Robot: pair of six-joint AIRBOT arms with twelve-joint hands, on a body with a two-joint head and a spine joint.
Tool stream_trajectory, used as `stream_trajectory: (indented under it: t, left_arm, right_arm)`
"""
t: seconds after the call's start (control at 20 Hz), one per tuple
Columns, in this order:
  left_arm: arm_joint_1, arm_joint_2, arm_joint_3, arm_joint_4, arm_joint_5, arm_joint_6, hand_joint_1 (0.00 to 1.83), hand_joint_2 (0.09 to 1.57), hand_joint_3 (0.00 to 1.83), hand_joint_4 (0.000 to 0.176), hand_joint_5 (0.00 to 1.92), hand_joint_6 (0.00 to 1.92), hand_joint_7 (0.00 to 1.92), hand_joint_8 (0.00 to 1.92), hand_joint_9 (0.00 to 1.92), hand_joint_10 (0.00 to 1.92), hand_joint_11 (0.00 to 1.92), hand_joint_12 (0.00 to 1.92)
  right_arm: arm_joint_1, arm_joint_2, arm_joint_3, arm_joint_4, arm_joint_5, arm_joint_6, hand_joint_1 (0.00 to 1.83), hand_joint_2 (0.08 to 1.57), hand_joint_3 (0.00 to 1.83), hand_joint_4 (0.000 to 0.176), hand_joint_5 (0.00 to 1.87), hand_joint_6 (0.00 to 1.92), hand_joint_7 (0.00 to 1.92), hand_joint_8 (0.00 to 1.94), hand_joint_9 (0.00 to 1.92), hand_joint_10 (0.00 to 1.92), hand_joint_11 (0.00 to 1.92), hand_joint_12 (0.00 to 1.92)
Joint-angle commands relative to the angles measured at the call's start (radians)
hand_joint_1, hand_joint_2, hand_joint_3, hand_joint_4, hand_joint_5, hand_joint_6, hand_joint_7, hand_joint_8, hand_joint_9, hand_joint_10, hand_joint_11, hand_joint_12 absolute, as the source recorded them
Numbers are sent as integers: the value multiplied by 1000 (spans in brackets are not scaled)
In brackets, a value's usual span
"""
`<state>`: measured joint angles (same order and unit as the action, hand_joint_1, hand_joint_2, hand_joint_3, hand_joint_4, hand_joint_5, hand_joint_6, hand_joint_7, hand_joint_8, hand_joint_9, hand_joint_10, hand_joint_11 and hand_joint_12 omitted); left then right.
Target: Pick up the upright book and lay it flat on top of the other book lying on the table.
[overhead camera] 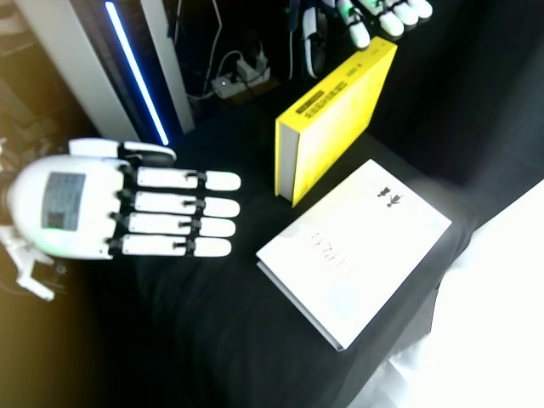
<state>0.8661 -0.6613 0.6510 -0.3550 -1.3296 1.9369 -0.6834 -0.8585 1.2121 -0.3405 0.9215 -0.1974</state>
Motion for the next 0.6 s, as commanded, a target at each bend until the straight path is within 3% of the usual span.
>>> stream_trajectory:
  t: [0.0,0.05,0.3,0.55]
  left_arm:
    - [-3,4,-2,19,-128,1,69,1245,22,176,0,0,0,0,0,0,0,0]
    - [-2,3,-2,19,-129,1,93,1248,18,176,0,0,0,0,0,0,0,0]
    - [7,-1,-3,0,-133,0,137,1222,0,176,0,0,0,0,0,0,0,0]
    - [46,-2,8,-96,-136,-19,320,1084,0,176,0,0,0,0,0,0,0,0]
  right_arm:
    - [8,2,4,47,112,5,400,1396,7,16,0,0,0,0,0,0,0,95]
    - [8,2,4,47,112,5,404,1396,2,1,0,0,0,0,0,0,0,18]
    - [5,2,4,49,112,7,428,1387,0,0,0,0,0,0,0,0,0,0]
    - [4,-1,4,50,112,8,493,1386,0,0,0,0,0,0,0,0,0,0]
